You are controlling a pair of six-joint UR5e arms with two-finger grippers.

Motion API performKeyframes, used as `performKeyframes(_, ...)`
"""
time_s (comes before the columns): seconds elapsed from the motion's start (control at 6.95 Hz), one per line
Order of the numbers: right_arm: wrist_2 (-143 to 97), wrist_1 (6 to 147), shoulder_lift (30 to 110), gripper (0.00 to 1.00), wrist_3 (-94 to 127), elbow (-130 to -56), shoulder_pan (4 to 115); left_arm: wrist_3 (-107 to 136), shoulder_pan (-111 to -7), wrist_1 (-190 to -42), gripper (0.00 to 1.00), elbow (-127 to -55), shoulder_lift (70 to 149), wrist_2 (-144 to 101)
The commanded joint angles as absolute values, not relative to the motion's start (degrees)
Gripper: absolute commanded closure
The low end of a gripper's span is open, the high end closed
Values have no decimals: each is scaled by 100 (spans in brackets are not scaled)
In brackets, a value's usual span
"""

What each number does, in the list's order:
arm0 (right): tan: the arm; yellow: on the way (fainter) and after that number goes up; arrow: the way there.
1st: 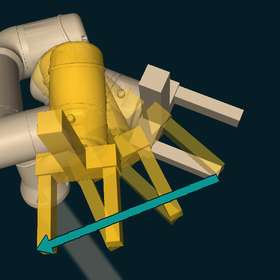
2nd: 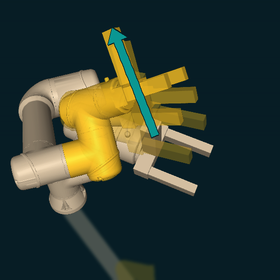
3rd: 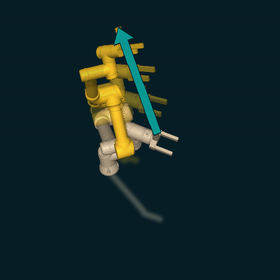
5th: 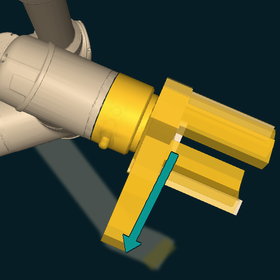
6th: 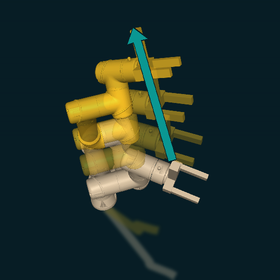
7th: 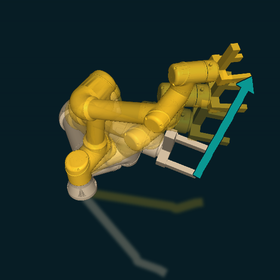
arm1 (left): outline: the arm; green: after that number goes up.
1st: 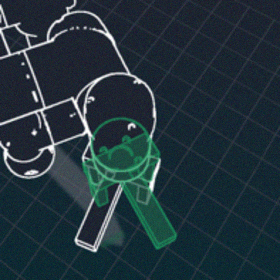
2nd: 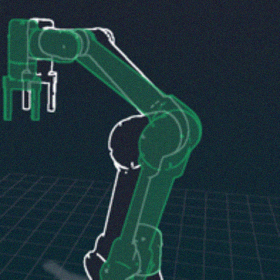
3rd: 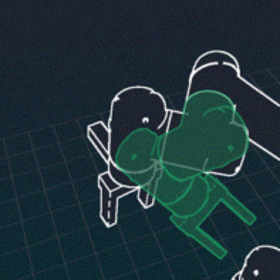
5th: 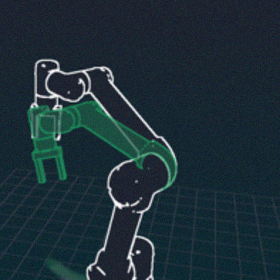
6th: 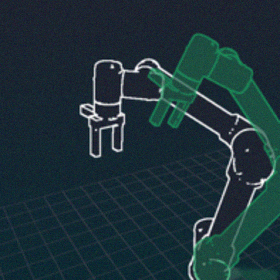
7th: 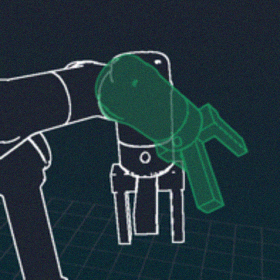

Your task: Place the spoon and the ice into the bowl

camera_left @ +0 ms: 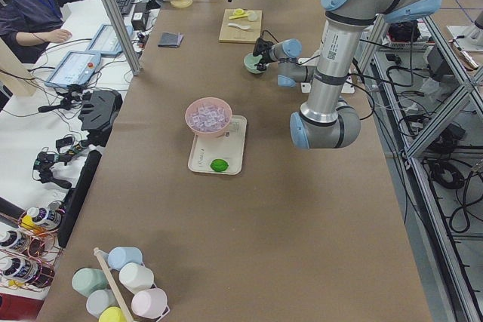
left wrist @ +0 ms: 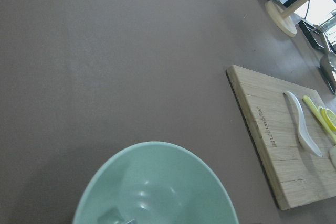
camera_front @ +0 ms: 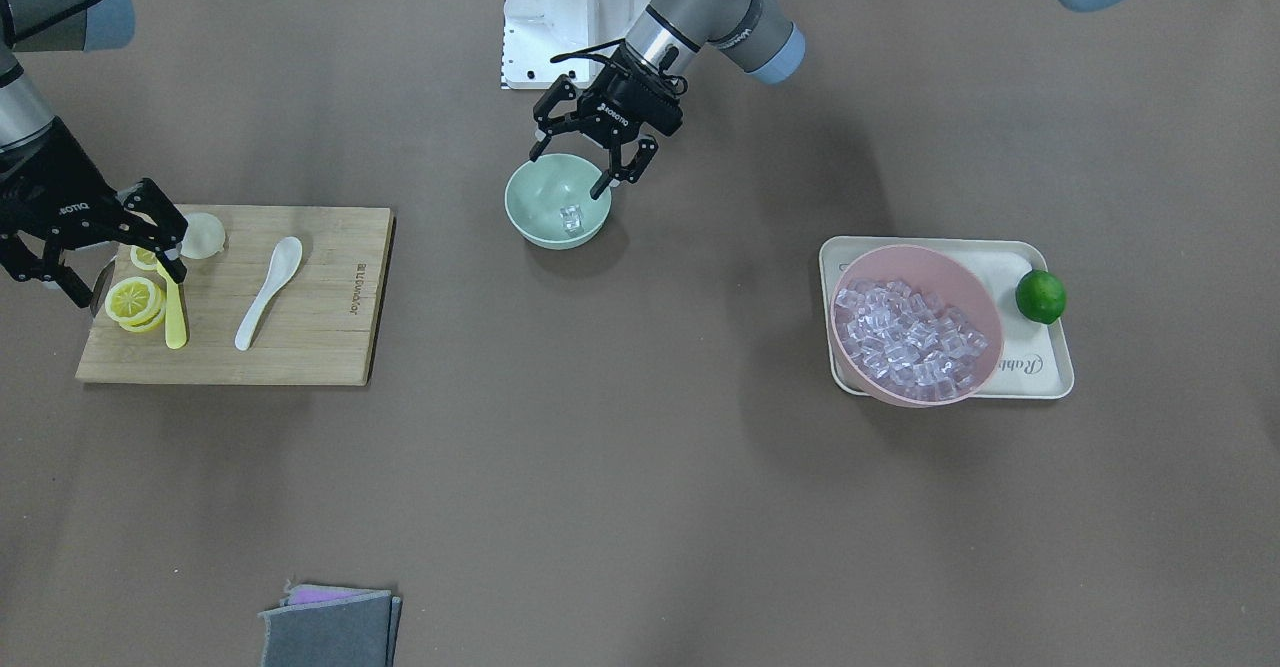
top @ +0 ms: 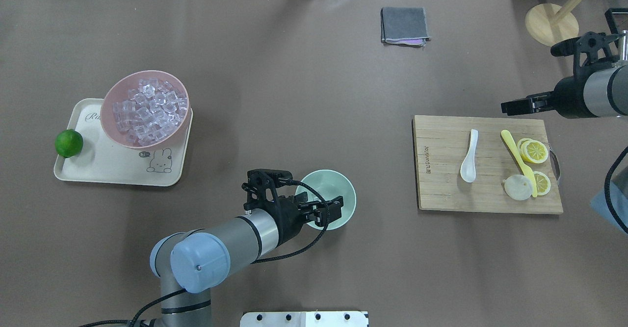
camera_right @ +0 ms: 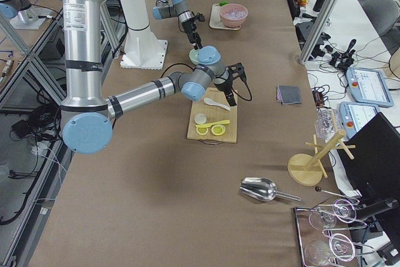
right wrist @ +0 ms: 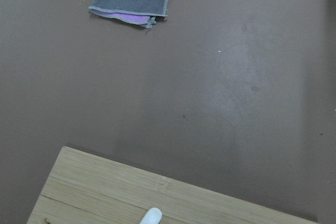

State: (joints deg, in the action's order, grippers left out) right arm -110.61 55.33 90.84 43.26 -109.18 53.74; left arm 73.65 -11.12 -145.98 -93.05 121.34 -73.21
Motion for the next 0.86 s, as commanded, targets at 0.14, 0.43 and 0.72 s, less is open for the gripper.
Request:
performKeyframes(0.14, -10863, 5633, 9088, 0, 4542, -10802, 5265, 7734, -1955, -12728, 2, -10568, 11945, -8544)
performKeyframes(0.43, -10724, 5634, 9088, 0, 4814, -10776, 5134, 7604, -3445, -10601, 2, -11161, 11857, -10658)
performKeyframes(0.72, -10294, 5625, 9079, 0, 5473, -10714, 4722, 5042, -5195, -9601, 2, -11424, 11037, -12245)
